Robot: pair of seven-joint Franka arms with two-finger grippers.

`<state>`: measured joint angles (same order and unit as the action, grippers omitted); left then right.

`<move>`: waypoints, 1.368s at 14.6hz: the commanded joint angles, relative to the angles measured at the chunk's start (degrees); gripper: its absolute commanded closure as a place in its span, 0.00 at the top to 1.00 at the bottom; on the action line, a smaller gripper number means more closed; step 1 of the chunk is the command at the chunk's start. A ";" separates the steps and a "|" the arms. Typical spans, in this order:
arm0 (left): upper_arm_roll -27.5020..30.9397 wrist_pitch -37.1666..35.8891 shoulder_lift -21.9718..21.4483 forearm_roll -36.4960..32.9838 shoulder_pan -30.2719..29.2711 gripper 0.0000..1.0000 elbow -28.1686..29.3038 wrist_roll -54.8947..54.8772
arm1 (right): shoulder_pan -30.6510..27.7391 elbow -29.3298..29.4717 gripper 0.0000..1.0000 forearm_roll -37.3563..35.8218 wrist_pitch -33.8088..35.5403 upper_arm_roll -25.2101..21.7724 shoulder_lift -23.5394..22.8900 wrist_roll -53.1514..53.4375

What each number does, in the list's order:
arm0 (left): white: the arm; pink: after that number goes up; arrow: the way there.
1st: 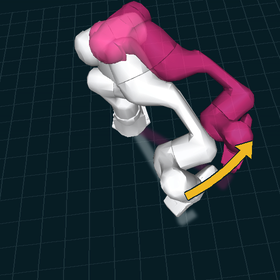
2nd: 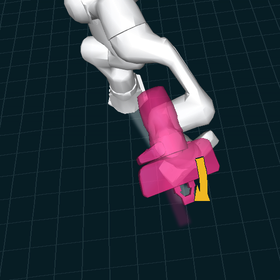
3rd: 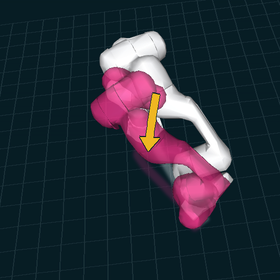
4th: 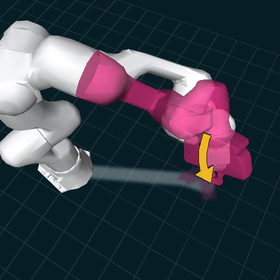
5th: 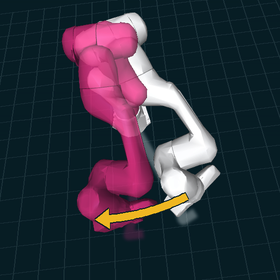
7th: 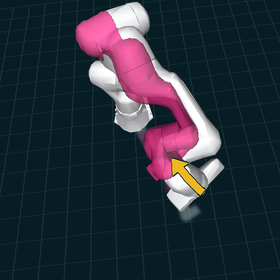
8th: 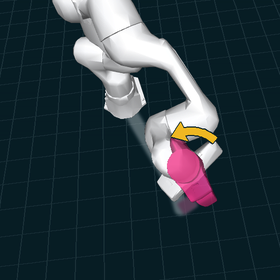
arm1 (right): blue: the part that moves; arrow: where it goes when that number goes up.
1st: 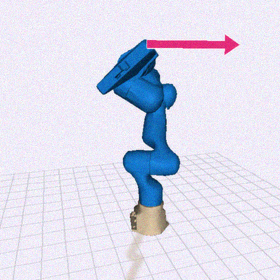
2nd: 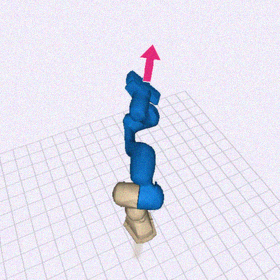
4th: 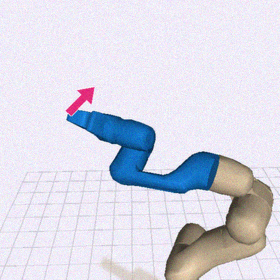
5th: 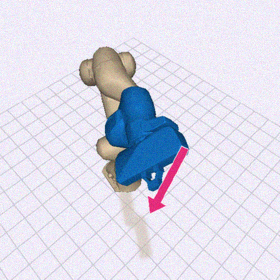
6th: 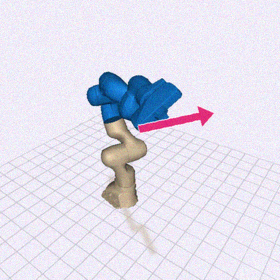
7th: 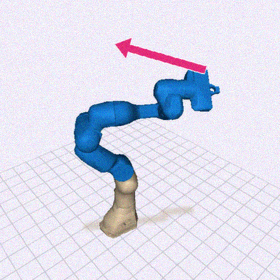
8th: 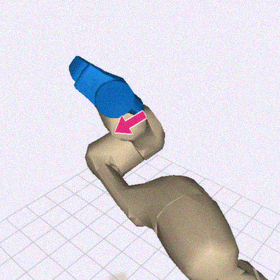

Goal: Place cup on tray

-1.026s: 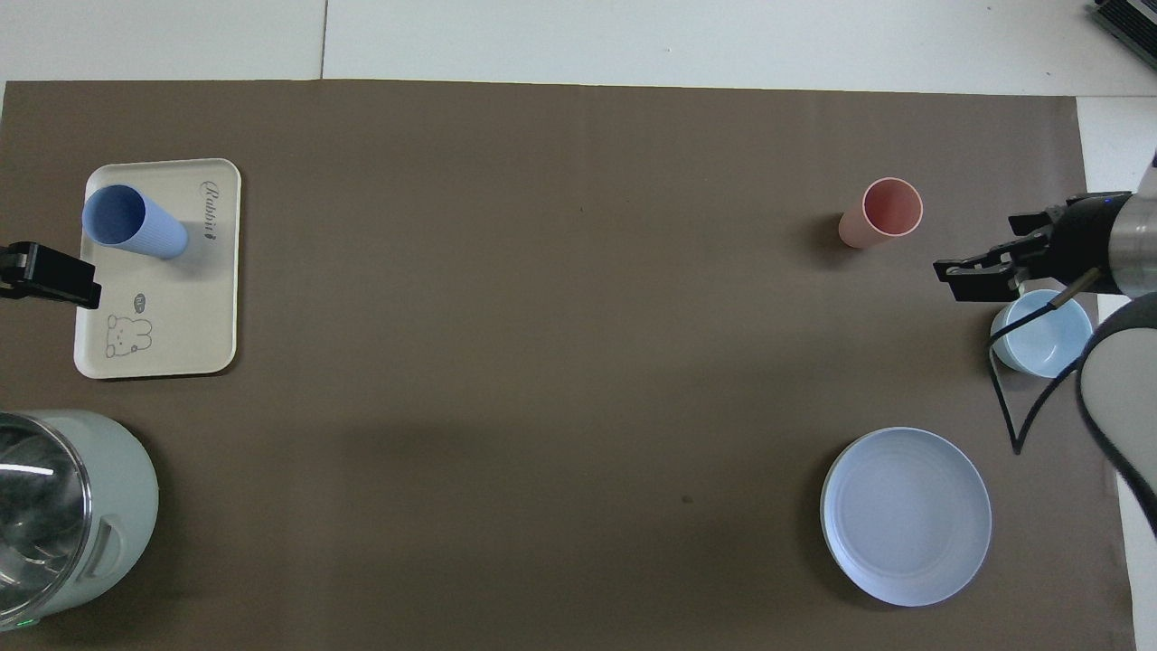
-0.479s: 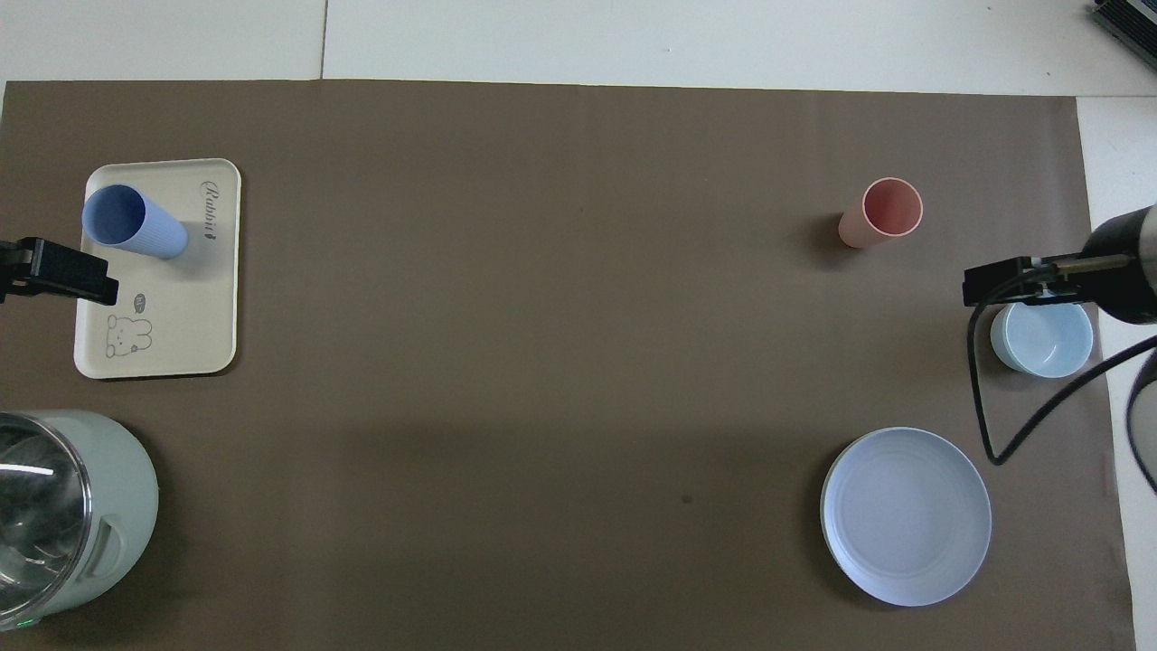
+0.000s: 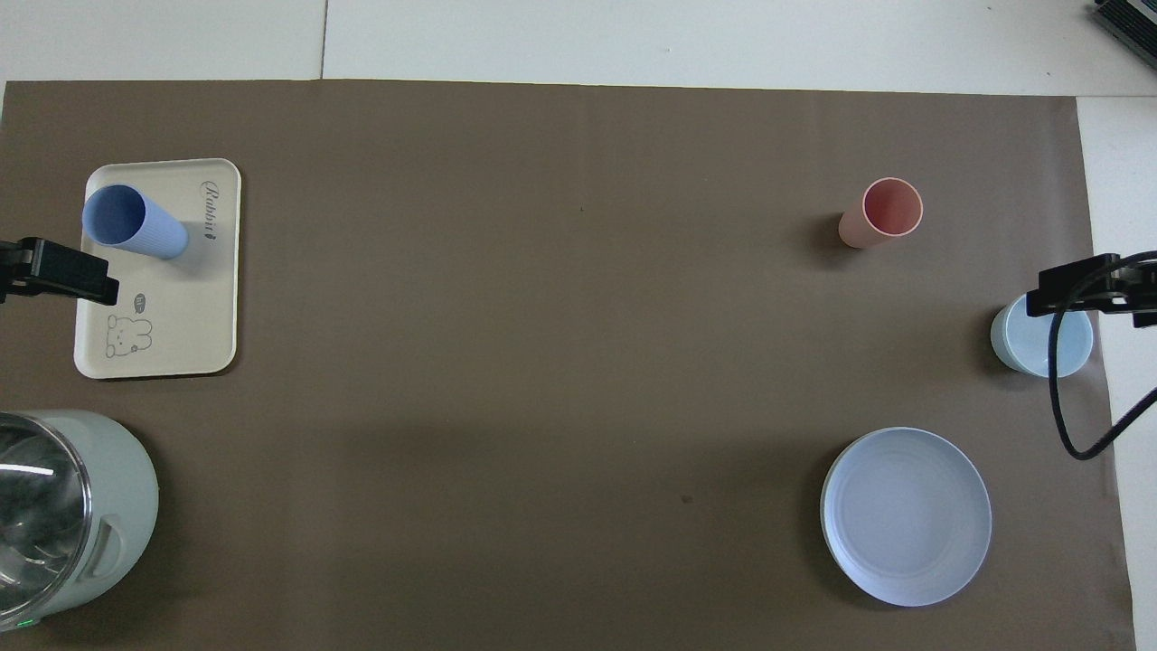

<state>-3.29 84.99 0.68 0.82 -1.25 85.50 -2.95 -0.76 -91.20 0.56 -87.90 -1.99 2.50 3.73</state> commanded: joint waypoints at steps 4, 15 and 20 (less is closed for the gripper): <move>-0.05 7.99 -1.82 0.67 -0.59 1.00 4.40 0.32 | 3.04 1.11 1.00 -3.11 2.21 -2.31 -0.22 -2.15; -0.05 4.23 -0.32 -0.11 0.02 1.00 5.47 0.23 | 3.49 -1.17 1.00 -2.67 1.86 -2.23 1.10 -2.06; 0.04 1.51 -1.20 -0.82 -0.07 1.00 5.03 0.14 | 3.31 -1.44 1.00 -2.50 1.86 -2.23 1.10 -2.06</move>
<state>-3.27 88.78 0.64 0.73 -1.24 90.73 -2.94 2.38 -91.70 -1.64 -86.47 -3.83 2.64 2.78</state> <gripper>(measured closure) 0.000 0.000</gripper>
